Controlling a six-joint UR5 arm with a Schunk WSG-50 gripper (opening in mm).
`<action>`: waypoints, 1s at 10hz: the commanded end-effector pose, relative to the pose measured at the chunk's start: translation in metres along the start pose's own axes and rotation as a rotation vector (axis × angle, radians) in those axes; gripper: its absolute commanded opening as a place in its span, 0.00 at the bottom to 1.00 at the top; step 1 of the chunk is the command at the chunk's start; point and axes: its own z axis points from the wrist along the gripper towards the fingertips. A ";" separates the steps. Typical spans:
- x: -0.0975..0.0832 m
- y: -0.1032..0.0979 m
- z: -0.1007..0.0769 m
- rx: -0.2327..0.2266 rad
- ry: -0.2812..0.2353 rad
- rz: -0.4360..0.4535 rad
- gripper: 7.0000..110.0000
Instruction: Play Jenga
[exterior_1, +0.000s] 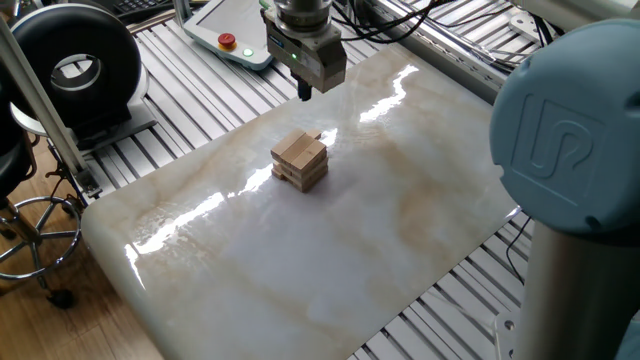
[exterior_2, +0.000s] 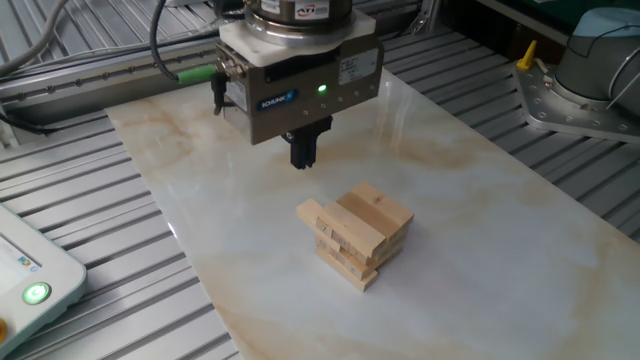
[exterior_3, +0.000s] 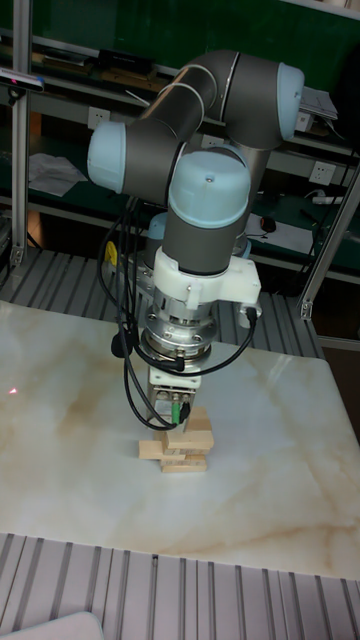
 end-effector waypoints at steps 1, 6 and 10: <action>0.000 -0.001 0.004 0.004 -0.008 -0.028 0.15; 0.000 0.001 0.010 0.005 -0.022 -0.058 0.36; 0.002 0.009 0.023 0.021 -0.013 -0.038 0.36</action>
